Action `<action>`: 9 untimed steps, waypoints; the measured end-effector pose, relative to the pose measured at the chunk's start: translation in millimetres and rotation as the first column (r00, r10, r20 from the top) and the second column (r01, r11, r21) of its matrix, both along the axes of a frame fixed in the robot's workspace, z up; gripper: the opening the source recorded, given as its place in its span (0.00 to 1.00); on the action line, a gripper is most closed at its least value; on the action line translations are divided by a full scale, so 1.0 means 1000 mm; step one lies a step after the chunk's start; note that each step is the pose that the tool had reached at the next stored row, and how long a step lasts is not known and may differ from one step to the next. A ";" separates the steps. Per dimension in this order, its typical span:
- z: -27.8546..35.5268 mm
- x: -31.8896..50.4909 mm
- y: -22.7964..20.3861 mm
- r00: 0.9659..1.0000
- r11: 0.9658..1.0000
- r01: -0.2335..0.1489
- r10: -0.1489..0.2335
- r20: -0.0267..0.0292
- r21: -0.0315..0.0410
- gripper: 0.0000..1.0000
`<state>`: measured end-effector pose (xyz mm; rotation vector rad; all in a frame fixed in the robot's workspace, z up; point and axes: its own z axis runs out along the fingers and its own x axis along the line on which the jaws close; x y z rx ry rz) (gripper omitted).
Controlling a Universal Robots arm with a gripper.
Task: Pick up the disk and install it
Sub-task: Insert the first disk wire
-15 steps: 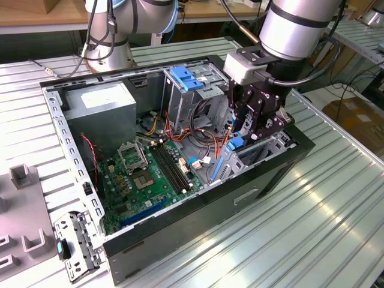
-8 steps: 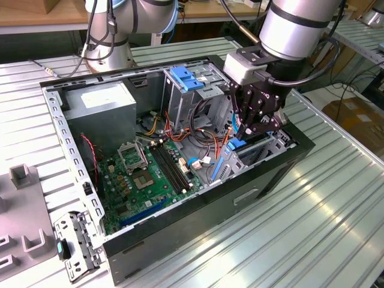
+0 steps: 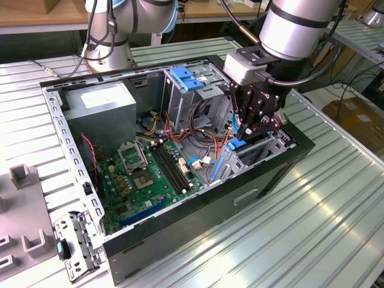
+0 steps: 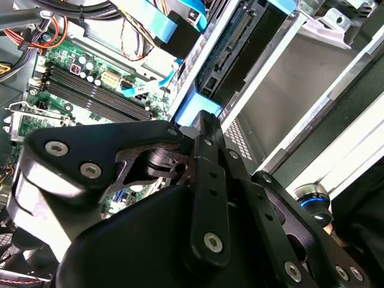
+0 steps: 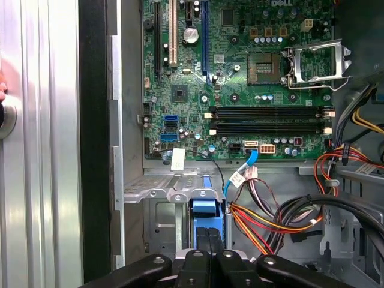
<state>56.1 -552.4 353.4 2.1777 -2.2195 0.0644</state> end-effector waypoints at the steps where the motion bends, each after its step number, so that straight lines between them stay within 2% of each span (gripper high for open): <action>1: 0.0000 0.0000 0.0000 1.000 1.000 0.000 0.000 0.000 0.000 0.11; 5: -0.0002 0.0009 0.0000 1.000 1.000 0.000 0.000 0.000 0.000 0.11; 9: -0.0003 0.0093 0.0000 1.000 1.000 0.000 0.000 0.000 -0.001 0.11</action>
